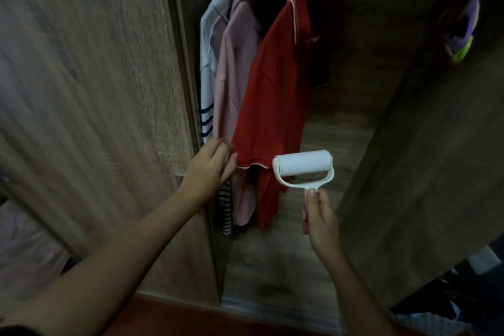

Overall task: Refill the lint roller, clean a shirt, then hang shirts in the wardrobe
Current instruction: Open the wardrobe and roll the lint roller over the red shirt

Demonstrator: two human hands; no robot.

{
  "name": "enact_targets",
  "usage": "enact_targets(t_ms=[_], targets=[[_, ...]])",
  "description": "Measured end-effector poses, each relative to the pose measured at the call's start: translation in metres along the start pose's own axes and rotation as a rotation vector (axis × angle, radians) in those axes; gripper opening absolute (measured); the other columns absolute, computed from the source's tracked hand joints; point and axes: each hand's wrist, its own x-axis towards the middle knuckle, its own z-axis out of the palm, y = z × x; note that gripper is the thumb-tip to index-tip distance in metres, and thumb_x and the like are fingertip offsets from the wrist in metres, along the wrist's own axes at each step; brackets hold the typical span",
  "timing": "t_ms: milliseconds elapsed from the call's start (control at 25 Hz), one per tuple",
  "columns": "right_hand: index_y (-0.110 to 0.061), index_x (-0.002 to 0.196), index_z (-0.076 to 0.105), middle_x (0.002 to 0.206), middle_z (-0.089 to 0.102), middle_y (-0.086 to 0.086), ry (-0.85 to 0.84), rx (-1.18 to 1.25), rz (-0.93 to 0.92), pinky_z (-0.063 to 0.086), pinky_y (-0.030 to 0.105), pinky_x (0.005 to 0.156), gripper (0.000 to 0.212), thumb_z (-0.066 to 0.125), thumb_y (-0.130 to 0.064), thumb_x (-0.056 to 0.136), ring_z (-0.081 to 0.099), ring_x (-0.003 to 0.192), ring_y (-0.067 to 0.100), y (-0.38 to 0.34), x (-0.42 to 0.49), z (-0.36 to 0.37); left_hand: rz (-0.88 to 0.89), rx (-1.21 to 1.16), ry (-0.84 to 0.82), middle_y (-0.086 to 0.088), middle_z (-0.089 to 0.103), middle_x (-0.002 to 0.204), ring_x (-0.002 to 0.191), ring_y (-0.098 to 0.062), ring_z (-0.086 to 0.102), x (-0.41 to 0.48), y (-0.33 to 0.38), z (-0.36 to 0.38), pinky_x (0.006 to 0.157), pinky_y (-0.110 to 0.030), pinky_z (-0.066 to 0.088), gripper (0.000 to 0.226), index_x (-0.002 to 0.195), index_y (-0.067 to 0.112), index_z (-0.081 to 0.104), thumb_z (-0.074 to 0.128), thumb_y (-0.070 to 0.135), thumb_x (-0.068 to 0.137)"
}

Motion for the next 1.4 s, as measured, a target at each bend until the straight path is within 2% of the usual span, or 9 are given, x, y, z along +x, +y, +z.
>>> enact_targets(t_ms=[80,160,320,440,640,880,1120,1280,1400], targets=[[-0.034,0.082,0.048,0.047,0.047,-0.011,-0.002,0.023,-0.012,0.034,0.027,0.043,0.013,0.046,-0.039,0.094,0.041,0.044,0.007,0.000,0.005,-0.007,-0.394,-0.115,-0.001,-0.018,0.057,0.105,0.096,-0.021,0.054,0.035,0.017,0.008,0.080,-0.027,0.043,0.031,0.110,-0.001,0.059,0.060,0.022,0.089],[-0.031,0.095,0.046,0.048,0.050,-0.011,-0.020,0.057,-0.022,0.035,0.025,0.042,0.011,0.053,-0.034,0.087,0.043,0.044,0.004,-0.001,0.014,-0.018,-0.584,-0.145,-0.153,-0.018,0.053,0.115,0.107,-0.029,0.052,0.055,0.022,0.020,0.089,-0.034,0.041,0.039,0.117,0.001,0.057,0.061,0.028,0.088],[-0.034,0.094,0.046,0.049,0.049,-0.010,-0.050,0.055,-0.076,0.038,0.022,0.042,0.010,0.050,-0.027,0.088,0.044,0.042,0.005,-0.012,0.029,-0.033,-0.672,-0.289,0.003,-0.010,0.065,0.080,0.079,-0.031,0.061,0.039,0.021,0.020,0.071,-0.037,0.046,0.028,0.087,0.010,0.067,0.060,0.037,0.087],[-0.028,0.093,0.051,0.061,0.052,-0.005,-0.074,0.051,-0.084,0.042,0.023,0.046,0.011,0.044,-0.021,0.097,0.049,0.043,0.004,-0.026,0.050,-0.017,-0.841,-0.555,0.190,-0.004,0.067,0.078,0.075,-0.016,0.060,0.026,0.023,0.003,0.070,-0.032,0.048,0.021,0.089,0.017,0.064,0.055,0.036,0.089],[-0.035,0.092,0.054,0.057,0.055,-0.009,-0.187,-0.113,-0.254,0.041,0.024,0.054,0.019,0.037,-0.045,0.095,0.054,0.051,0.001,-0.077,0.099,0.040,-0.895,-0.429,0.335,-0.005,0.051,0.062,0.056,-0.005,0.042,0.037,0.025,-0.015,0.054,-0.027,0.035,0.030,0.070,0.011,0.054,0.052,0.030,0.094],[-0.032,0.085,0.056,0.071,0.063,0.001,-0.386,-0.159,-0.104,0.045,0.035,0.067,0.026,0.036,-0.046,0.095,0.055,0.058,0.001,-0.039,0.045,0.060,-0.932,-0.439,0.355,-0.007,0.051,0.060,0.055,-0.011,0.047,0.037,0.035,-0.024,0.055,-0.030,0.040,0.035,0.069,0.007,0.053,0.049,0.030,0.096],[-0.022,0.102,0.060,0.074,0.058,-0.010,-0.140,-0.057,-0.287,0.032,0.023,0.057,0.030,0.035,-0.039,0.098,0.051,0.064,0.006,-0.109,0.129,0.060,-0.922,-0.500,0.412,-0.011,0.049,0.066,0.062,-0.019,0.044,0.043,0.034,-0.037,0.060,-0.035,0.038,0.042,0.071,0.004,0.051,0.052,0.043,0.086],[-0.025,0.087,0.054,0.064,0.056,-0.005,-0.284,-0.130,-0.188,0.034,0.027,0.060,0.027,0.035,-0.043,0.096,0.053,0.060,0.015,-0.063,0.103,0.070,-0.906,-0.462,0.398,-0.007,0.050,0.062,0.059,-0.016,0.044,0.045,0.037,-0.037,0.058,-0.033,0.038,0.031,0.065,0.020,0.055,0.053,0.044,0.085],[-0.022,0.098,0.060,0.085,0.068,0.005,-0.299,-0.107,-0.199,0.038,0.031,0.065,0.030,0.035,-0.038,0.098,0.059,0.075,0.018,-0.060,0.096,0.079,-0.929,-0.409,0.383,-0.006,0.051,0.059,0.055,-0.016,0.045,0.040,0.035,-0.038,0.055,-0.034,0.038,0.033,0.064,0.021,0.055,0.052,0.046,0.086]])
